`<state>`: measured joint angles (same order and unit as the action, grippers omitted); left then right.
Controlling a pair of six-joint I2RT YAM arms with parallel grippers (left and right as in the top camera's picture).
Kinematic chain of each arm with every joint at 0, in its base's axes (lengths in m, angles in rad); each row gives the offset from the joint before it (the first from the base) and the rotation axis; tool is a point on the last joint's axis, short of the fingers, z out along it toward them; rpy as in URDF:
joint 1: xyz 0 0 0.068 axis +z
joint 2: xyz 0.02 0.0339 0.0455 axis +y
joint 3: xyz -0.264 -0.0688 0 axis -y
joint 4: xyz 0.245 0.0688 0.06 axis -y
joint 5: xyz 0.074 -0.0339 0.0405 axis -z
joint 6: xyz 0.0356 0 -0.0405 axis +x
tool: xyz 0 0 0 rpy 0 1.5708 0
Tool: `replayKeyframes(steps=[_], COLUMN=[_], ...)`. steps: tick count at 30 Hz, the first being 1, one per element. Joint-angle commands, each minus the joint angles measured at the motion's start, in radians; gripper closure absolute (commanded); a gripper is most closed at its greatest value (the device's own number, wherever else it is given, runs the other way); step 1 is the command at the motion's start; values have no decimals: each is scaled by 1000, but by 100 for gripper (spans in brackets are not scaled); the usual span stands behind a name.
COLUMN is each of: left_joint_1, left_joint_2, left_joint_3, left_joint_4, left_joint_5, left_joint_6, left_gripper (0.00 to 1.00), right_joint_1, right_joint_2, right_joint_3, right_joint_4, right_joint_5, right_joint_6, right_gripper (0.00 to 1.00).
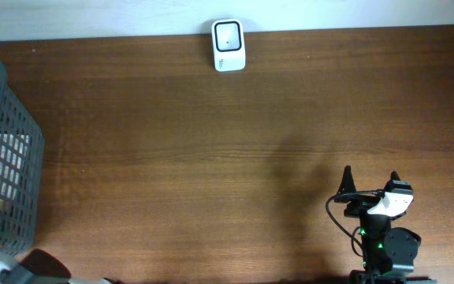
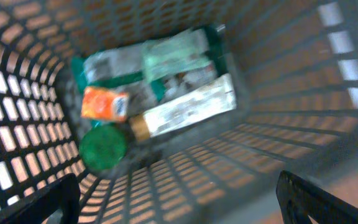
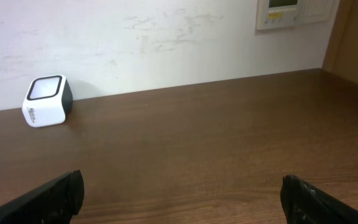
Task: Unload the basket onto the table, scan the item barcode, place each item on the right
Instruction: 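Move left gripper into the grey basket toward the green bottle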
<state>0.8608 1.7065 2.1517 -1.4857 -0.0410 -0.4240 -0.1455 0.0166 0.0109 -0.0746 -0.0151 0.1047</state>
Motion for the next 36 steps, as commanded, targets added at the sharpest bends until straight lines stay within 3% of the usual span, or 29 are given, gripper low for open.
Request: replayKeyframes(steps=[1,17,22,36], left_joint_1=[68,131,133,135], left_joint_2=[53,68,68,180], left_joint_3=[-117,-543,-596,-614], left_joint_4=[13,220,257,285], left_joint_5=[-13,-117,-177,-172], left_joint_6=[-32,-35,-36,-35], left_gripper=[1,3,3,0], right_joint_1=[-5,-5,-5,-5], right_joint_2=[-2,-2,-2,-2], right_joint_3=[-5,-5,-5,-5], right_joint_4=[-5,-5,-5,-5], right_joint_5=[12,12,12,12], right_joint_6=[0,0,0,0], right_gripper=[2,2,2,2])
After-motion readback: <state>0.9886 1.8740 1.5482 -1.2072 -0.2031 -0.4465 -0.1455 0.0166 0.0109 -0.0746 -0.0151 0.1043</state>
